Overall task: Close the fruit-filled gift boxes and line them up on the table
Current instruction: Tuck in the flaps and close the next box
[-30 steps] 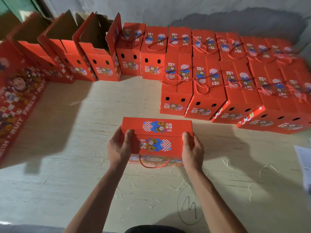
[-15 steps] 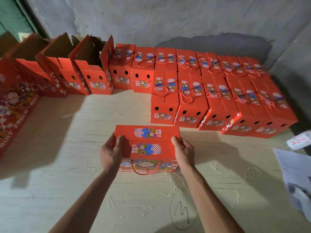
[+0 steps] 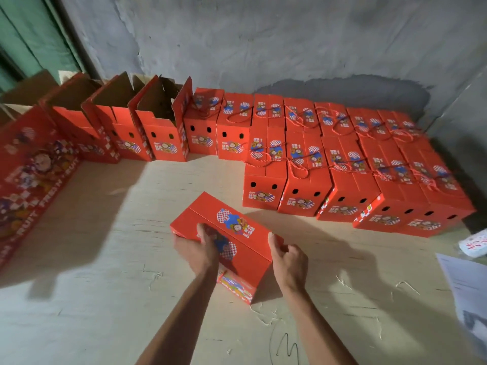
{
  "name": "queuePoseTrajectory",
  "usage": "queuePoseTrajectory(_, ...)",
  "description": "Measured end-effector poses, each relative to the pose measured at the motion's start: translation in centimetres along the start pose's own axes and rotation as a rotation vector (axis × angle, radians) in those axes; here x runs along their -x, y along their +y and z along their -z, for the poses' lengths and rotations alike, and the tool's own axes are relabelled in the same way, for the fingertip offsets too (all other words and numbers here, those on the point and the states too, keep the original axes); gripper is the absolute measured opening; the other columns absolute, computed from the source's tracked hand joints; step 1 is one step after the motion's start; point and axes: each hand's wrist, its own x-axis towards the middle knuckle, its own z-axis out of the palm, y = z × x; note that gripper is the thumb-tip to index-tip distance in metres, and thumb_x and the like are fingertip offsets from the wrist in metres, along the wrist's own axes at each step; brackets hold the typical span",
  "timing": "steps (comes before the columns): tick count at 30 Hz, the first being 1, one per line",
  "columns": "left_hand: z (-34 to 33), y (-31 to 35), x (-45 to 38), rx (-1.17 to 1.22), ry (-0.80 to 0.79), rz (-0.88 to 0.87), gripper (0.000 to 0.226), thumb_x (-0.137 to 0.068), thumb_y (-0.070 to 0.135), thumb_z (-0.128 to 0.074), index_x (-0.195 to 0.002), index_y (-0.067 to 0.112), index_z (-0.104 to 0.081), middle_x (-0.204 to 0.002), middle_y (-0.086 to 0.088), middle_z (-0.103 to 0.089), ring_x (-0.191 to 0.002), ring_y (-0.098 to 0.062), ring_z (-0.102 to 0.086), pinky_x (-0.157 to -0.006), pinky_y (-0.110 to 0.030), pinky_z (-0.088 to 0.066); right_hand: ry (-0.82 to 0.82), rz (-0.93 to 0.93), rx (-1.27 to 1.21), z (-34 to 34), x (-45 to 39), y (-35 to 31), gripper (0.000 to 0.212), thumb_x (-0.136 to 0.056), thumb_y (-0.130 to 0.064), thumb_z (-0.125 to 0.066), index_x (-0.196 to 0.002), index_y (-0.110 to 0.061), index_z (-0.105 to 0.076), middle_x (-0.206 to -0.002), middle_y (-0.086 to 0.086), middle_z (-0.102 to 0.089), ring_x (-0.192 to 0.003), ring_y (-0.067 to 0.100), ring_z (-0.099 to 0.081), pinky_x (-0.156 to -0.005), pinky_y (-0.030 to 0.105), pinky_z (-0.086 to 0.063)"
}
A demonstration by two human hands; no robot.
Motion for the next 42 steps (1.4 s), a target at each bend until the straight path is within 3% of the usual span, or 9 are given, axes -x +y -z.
queuePoseTrajectory(5,0.5,-2.1,5.1,-0.041,-0.057,-0.005,0.056,-0.091,0.054,-0.068,-0.132,0.02,-0.051,-0.121,-0.005,-0.065,-0.112,-0.026,-0.063,-0.099,-0.053,-0.053,-0.084,-0.054,0.069,0.3,-2.1,-0.4,0.055,-0.085,-0.076,-0.059,-0.08,-0.021,-0.059,-0.079,-0.001,-0.067,-0.074,0.022,-0.058,-0.067,0.031,-0.041)
queuePoseTrajectory(10,1.9,-1.2,2.5,-0.06,-0.116,0.054,0.069,-0.086,0.061,-0.072,-0.141,0.025,-0.051,-0.129,-0.01,-0.049,-0.121,-0.027,-0.053,-0.104,-0.052,-0.048,-0.372,0.228,0.358,1.2,-4.0,-1.4,0.08,-0.095,-0.075,-0.038,-0.046,-0.012,-0.042,-0.046,-0.003,-0.046,-0.053,0.024,-0.055,-0.054,0.031,-0.037)
queuePoseTrajectory(16,5.1,2.3,-4.3,-0.058,-0.362,-0.037,0.043,-0.066,0.065,-0.084,-0.103,0.045,-0.075,-0.077,0.006,-0.077,-0.075,-0.018,-0.077,-0.059,-0.034,-0.061,-0.67,0.25,0.301,-1.1,-2.0,-3.4,0.093,-0.088,-0.086,-0.039,-0.047,-0.005,-0.057,-0.042,-0.002,-0.059,-0.041,0.013,-0.06,-0.06,0.032,-0.055)
queuePoseTrajectory(21,6.7,2.6,-7.6,-0.244,-0.304,0.079,0.068,-0.059,0.072,-0.086,-0.096,0.018,-0.074,-0.081,0.0,-0.077,-0.077,-0.019,-0.075,-0.073,-0.044,-0.062,-0.742,0.17,0.151,-3.7,1.0,-4.7,0.083,-0.073,-0.093,-0.052,-0.051,-0.013,-0.061,-0.045,-0.006,-0.06,-0.043,0.007,-0.058,-0.051,0.028,-0.044)
queuePoseTrajectory(26,7.5,2.9,-6.1,-0.4,-0.186,-0.056,0.057,-0.071,0.068,-0.081,-0.066,0.019,-0.053,-0.058,0.007,-0.061,-0.055,-0.012,-0.056,-0.047,-0.027,-0.033,-0.732,-0.321,-0.443,-5.4,3.1,-6.1,0.03,-0.08,-0.035,-0.086,-0.098,-0.016,-0.073,-0.088,-0.004,-0.08,-0.08,0.013,-0.076,-0.061,0.024,-0.057)
queuePoseTrajectory(28,7.9,3.2,-5.3,-0.393,-0.203,-0.144,0.049,-0.079,0.052,-0.082,-0.062,0.018,-0.05,-0.055,0.007,-0.059,-0.054,-0.014,-0.053,-0.048,-0.029,-0.033,-0.683,-0.371,-0.539,-5.8,3.1,-7.1,0.02,-0.08,-0.015,-0.084,-0.093,-0.013,-0.068,-0.09,0.0,-0.08,-0.076,0.014,-0.075,-0.057,0.019,-0.052)
queuePoseTrajectory(34,7.9,8.1,-2.5,-0.292,-0.395,-0.376,0.044,-0.096,0.045,-0.064,-0.068,0.011,-0.06,-0.053,0.003,-0.054,-0.05,-0.011,-0.044,-0.05,-0.034,-0.037,-0.554,0.04,-0.452,-5.8,3.1,-12.0,0.015,-0.086,-0.004,-0.072,-0.077,-0.013,-0.064,-0.083,0.002,-0.074,-0.076,0.023,-0.068,-0.067,0.031,-0.055)
queuePoseTrajectory(39,7.7,14.0,-2.1,-0.49,-0.449,-0.638,0.02,-0.093,0.009,-0.055,-0.078,0.002,-0.066,-0.077,-0.011,-0.065,-0.074,-0.028,-0.06,-0.07,-0.047,-0.048,-0.774,0.26,-0.562,-5.8,4.5,-17.7,0.026,-0.09,0.015,-0.052,-0.082,-0.009,-0.06,-0.068,-0.01,-0.059,-0.067,0.009,-0.048,-0.057,0.02,-0.039)
queuePoseTrajectory(42,9.0,15.3,-2.5,-0.603,-0.377,-0.719,0.021,-0.092,0.004,-0.056,-0.079,0.0,-0.071,-0.082,-0.016,-0.063,-0.079,-0.032,-0.059,-0.073,-0.044,-0.046,-0.862,0.266,-0.493,-5.5,4.4,-19.6,0.022,-0.088,0.002,-0.056,-0.069,-0.006,-0.063,-0.06,-0.009,-0.055,-0.062,0.009,-0.044,-0.058,0.026,-0.036)
